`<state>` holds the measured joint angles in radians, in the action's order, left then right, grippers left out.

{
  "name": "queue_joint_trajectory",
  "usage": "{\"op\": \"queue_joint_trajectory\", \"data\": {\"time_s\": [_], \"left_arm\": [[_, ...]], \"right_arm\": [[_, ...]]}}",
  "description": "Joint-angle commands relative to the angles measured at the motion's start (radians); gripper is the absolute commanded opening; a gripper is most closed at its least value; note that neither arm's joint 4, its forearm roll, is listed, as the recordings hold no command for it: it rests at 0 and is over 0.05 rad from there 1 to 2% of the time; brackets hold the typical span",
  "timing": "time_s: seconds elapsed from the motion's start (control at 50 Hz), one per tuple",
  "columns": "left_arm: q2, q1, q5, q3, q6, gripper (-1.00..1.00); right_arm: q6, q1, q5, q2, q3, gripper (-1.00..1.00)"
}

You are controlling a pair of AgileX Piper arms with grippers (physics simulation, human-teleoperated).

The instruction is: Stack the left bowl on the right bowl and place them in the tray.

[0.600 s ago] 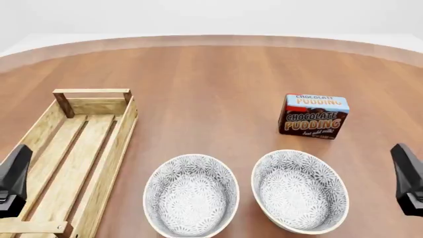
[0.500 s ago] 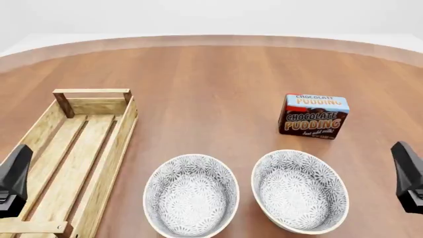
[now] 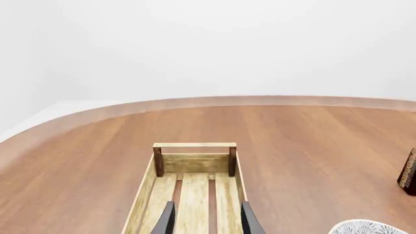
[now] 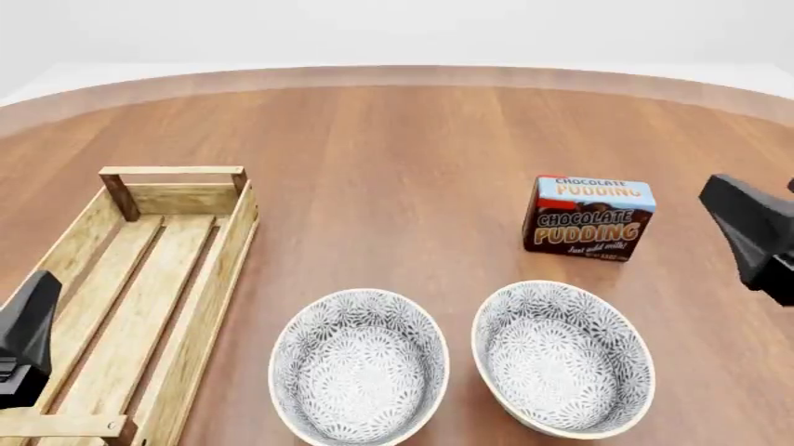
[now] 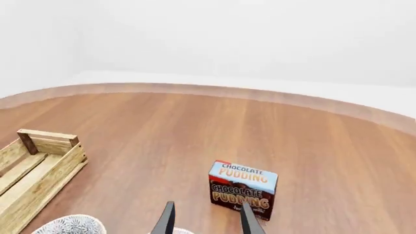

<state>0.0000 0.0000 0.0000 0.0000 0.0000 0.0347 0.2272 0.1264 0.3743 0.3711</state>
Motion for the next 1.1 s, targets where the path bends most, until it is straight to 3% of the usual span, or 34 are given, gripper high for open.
{"op": "queue_joint_trajectory", "data": {"time_s": [0.02,0.2,0.28,0.32,0.44,0.5,0.72,1.1], "left_arm": [[0.0,0.0,0.0,0.0,0.0,1.0],[0.0,0.0,0.0,0.0,0.0,1.0],[0.0,0.0,0.0,0.0,0.0,1.0],[0.0,0.0,0.0,0.0,0.0,1.0],[0.0,0.0,0.0,0.0,0.0,1.0],[0.0,0.0,0.0,0.0,0.0,1.0],[0.0,0.0,0.0,0.0,0.0,1.0],[0.0,0.0,0.0,0.0,0.0,1.0]], "right_arm": [[0.0,0.161,0.083,0.319,0.269,1.0],[0.02,0.223,0.147,0.5,0.433,1.0],[0.001,0.265,0.182,0.594,0.493,1.0],[-0.046,0.263,0.203,0.64,0.529,1.0],[-0.09,0.332,0.262,0.741,0.594,1.0],[-0.154,0.359,0.29,0.809,0.614,1.0],[-0.202,0.42,0.349,0.99,0.681,1.0],[-0.197,0.5,0.421,1.184,0.784,1.0]]}}
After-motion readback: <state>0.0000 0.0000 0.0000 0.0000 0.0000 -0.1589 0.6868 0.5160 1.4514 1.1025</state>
